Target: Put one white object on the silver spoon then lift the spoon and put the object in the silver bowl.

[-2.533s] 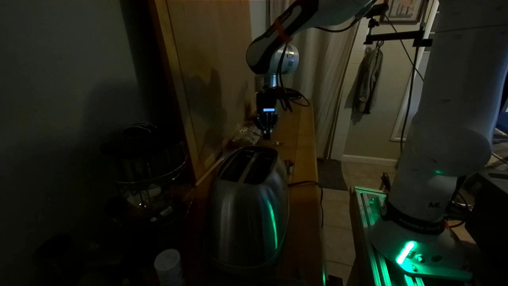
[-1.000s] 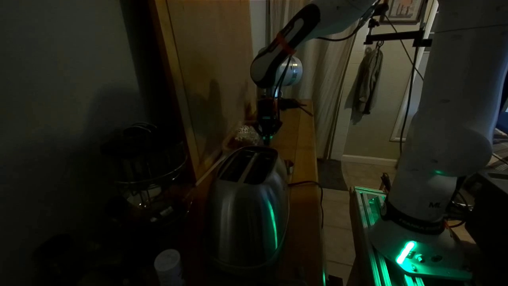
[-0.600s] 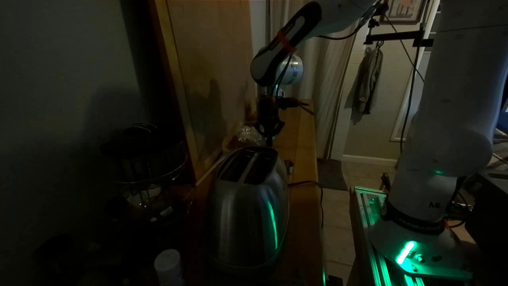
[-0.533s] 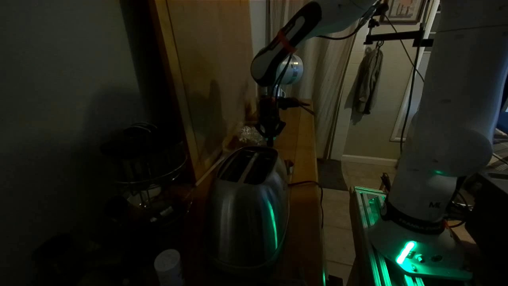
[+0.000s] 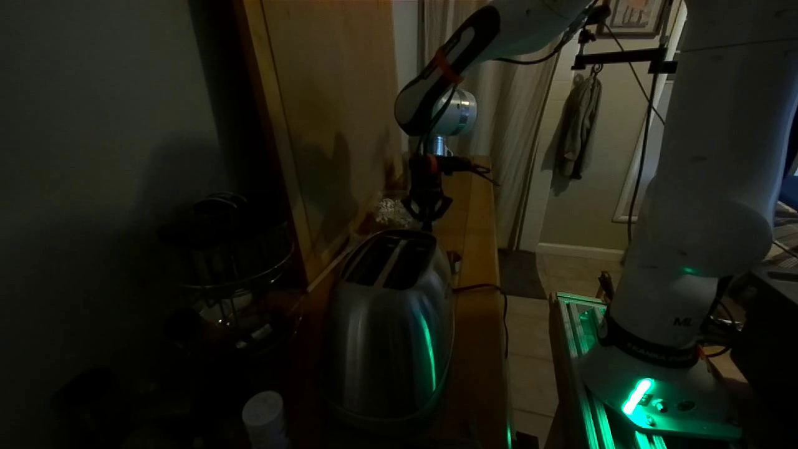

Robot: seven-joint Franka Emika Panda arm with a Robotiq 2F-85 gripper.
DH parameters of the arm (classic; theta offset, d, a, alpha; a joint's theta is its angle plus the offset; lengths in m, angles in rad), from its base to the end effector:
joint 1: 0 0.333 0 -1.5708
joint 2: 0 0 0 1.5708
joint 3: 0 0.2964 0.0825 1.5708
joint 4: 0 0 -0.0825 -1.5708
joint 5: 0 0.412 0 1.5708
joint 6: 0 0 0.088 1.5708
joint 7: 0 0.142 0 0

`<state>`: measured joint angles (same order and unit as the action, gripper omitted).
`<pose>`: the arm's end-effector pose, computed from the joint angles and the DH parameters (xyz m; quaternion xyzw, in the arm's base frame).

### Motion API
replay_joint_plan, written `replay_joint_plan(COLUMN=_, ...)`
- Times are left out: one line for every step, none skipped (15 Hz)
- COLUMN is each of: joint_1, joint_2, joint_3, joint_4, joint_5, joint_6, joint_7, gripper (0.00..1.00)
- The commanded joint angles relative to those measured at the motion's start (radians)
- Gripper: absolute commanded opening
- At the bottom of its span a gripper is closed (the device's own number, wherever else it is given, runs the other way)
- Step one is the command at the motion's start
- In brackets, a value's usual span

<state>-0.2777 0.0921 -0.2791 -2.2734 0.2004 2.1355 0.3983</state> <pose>0.4409 -0.2598 0.2285 -0.8496 0.5113 0.1061 0.0740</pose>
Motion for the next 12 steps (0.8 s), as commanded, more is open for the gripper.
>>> replay_joint_plan(joint_1=0.002, joint_2=-0.015, joint_3=-0.001, joint_4=0.003, joint_5=0.029, joint_6=0.000, joint_7=-0.004, gripper=0.02)
replay_joint_plan(joint_1=0.005, joint_2=-0.029, joint_3=0.000, joint_4=-0.004, joint_5=0.019, joint_6=-0.009, joint_7=0.001, gripper=0.02)
replay_joint_plan(joint_1=0.008, joint_2=-0.038, joint_3=0.000, joint_4=-0.009, joint_5=0.010, joint_6=-0.007, joint_7=0.009, gripper=0.02)
replay_joint_plan(joint_1=0.012, joint_2=-0.048, joint_3=0.001, joint_4=-0.019, joint_5=-0.014, joint_6=-0.004, joint_7=0.018, gripper=0.02)
replay_joint_plan(joint_1=0.015, joint_2=-0.057, joint_3=0.001, joint_4=-0.024, joint_5=-0.032, joint_6=-0.004, joint_7=0.025, gripper=0.02)
replay_joint_plan(joint_1=0.018, joint_2=-0.065, joint_3=0.004, joint_4=-0.028, joint_5=-0.034, joint_6=-0.008, joint_7=0.019, gripper=0.02)
replay_joint_plan(joint_1=0.020, joint_2=-0.071, joint_3=0.006, joint_4=-0.035, joint_5=-0.038, joint_6=-0.004, joint_7=0.018, gripper=0.02)
replay_joint_plan(joint_1=0.022, joint_2=-0.075, joint_3=0.010, joint_4=-0.037, joint_5=-0.032, joint_6=-0.012, joint_7=0.011, gripper=0.02)
replay_joint_plan(joint_1=0.025, joint_2=-0.080, joint_3=0.013, joint_4=-0.041, joint_5=-0.029, joint_6=-0.018, joint_7=0.007, gripper=0.02)
replay_joint_plan(joint_1=0.028, joint_2=-0.085, joint_3=0.017, joint_4=-0.046, joint_5=-0.029, joint_6=-0.020, joint_7=0.004, gripper=0.02)
replay_joint_plan(joint_1=0.032, joint_2=-0.090, joint_3=0.022, joint_4=-0.049, joint_5=-0.024, joint_6=-0.027, joint_7=-0.004, gripper=0.02)
replay_joint_plan(joint_1=0.036, joint_2=-0.097, joint_3=0.027, joint_4=-0.053, joint_5=-0.019, joint_6=-0.033, joint_7=-0.011, gripper=0.02)
